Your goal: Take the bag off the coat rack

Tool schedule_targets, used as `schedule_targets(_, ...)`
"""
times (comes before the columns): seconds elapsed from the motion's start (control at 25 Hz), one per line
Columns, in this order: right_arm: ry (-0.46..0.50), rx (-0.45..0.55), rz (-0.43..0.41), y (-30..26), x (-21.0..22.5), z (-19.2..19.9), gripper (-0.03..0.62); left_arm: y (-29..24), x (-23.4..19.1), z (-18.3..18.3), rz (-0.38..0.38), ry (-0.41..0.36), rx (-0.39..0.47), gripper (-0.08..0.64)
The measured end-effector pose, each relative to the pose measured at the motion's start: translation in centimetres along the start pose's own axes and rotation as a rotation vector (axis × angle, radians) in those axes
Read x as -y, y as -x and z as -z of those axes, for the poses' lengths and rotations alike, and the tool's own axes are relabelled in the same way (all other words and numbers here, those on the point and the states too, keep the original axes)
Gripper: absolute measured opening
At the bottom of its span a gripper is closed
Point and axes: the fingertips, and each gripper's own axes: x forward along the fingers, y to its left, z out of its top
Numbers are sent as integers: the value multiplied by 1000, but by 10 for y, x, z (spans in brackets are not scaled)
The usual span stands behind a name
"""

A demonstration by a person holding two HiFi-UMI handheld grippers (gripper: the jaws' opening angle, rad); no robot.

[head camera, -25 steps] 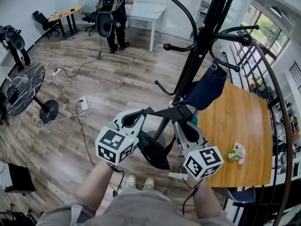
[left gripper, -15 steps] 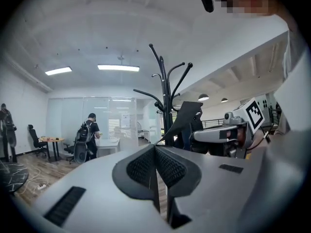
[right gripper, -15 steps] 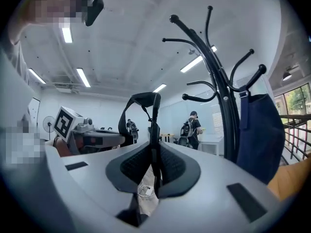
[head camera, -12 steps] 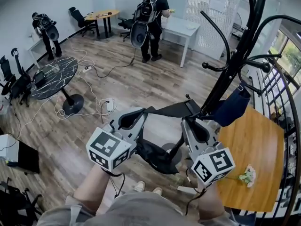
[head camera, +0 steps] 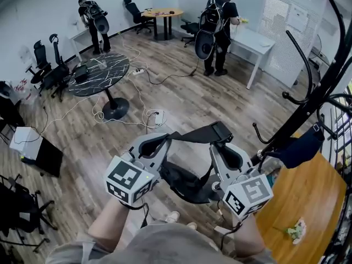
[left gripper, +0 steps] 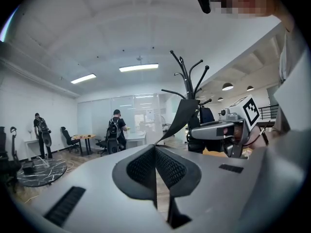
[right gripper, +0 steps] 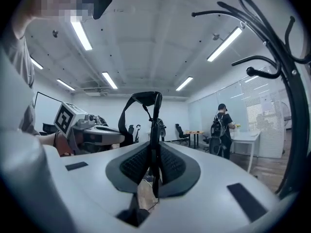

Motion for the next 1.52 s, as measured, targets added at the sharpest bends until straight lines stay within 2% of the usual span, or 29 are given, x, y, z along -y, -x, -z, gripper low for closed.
schedule_targets(0.2, -18, -42, -117, -31, -27, 22, 61, 33, -20, 27, -109, 33, -58, 17)
schedule_targets(0.48, -28, -134, -168, -47, -43, 62, 61, 49, -26, 67, -173, 53, -128, 15)
schedule_targets(0.68, -18, -222, -219, -50, -59, 96, 61, 64, -24, 100, -205, 101, -183, 17)
schedule_targets(1.0, -19, -302, -255, -46, -70, 128, 61, 74, -13, 134, -211, 169, -239, 15)
schedule_targets(1.52, -16, -292, -208, -35, -49, 118, 61, 52, -9, 120, -155, 143, -228, 17)
